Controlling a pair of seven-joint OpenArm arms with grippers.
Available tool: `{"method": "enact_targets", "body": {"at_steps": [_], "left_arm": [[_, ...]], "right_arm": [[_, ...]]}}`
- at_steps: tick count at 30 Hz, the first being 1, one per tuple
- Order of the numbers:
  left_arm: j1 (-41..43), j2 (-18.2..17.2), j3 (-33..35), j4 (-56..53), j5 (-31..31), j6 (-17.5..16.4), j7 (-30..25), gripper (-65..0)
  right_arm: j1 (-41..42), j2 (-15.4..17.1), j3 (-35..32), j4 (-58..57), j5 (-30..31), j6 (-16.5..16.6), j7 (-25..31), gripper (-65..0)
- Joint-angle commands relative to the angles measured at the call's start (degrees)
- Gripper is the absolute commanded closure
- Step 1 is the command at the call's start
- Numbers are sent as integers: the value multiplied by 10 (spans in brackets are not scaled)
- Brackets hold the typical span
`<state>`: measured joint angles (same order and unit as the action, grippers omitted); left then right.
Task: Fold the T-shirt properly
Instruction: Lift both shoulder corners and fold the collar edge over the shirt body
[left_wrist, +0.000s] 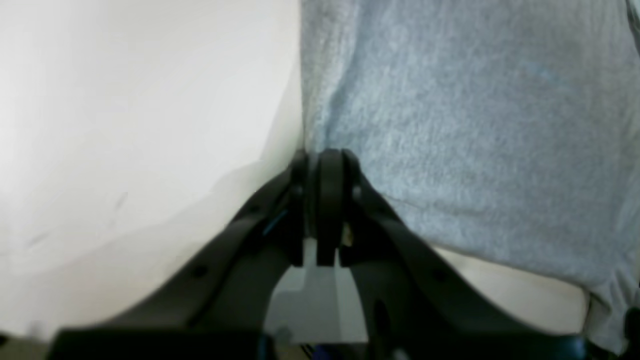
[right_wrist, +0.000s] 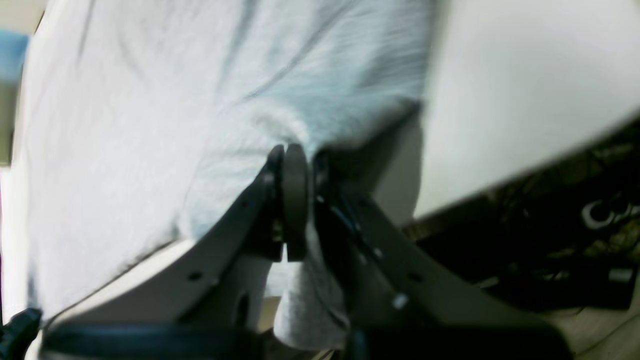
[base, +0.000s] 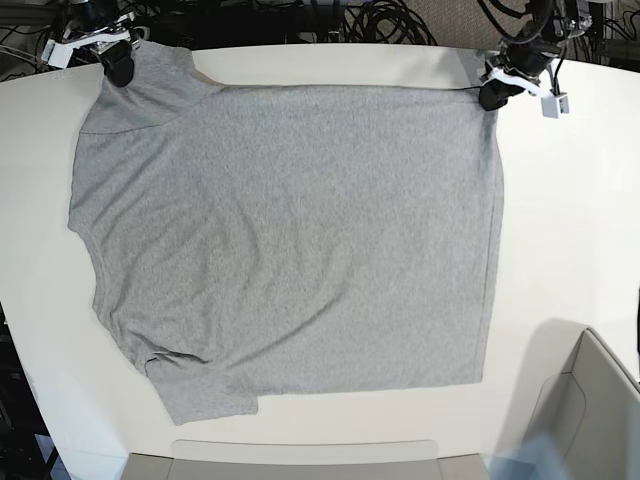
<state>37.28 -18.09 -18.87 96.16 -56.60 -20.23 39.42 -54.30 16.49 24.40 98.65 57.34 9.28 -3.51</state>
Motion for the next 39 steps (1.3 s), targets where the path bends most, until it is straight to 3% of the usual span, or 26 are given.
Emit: {"method": "enact_targets", "body": {"at_steps": [1, 6, 13, 15, 18, 23, 28, 30, 33, 39], "left_arm": [[15, -7, -6, 23, -7, -7, -27, 0], [21, -8, -3, 48, -7, 44, -35, 0], [18, -7, -5, 79, -8, 51, -35, 0], [4, -8, -5, 81, -8, 87, -35, 0], [-22, -8, -1, 80, -7, 131, -34, 0], [-72, -8, -10, 79, -7, 133, 23, 0], [-116, -7, -31, 79, -6, 134, 75, 0], [-127, -7, -37, 79, -6, 141, 86, 0], [-145, -8, -29, 82, 14, 187, 89, 0], [-187, -8, -18, 81, 68, 191, 89, 0]], "right_arm": [[-5, -4, 10, 19, -7, 11, 16, 0], [5, -24, 12, 72, -53, 11, 15, 0], [22, -22, 17, 94, -53, 10, 14, 0], [33, -19, 21, 91, -53, 9, 14, 0], [60, 3, 33, 90, -53, 6, -37, 0], [146, -1, 88, 90, -81, 6, -138, 0], [229, -30, 110, 93, -168, 11, -211, 0], [250, -33, 110, 93, -191, 11, -227, 0], [279, -40, 110, 93, -209, 11, -244, 0], [327, -43, 110, 93, -227, 11, -284, 0]]}}
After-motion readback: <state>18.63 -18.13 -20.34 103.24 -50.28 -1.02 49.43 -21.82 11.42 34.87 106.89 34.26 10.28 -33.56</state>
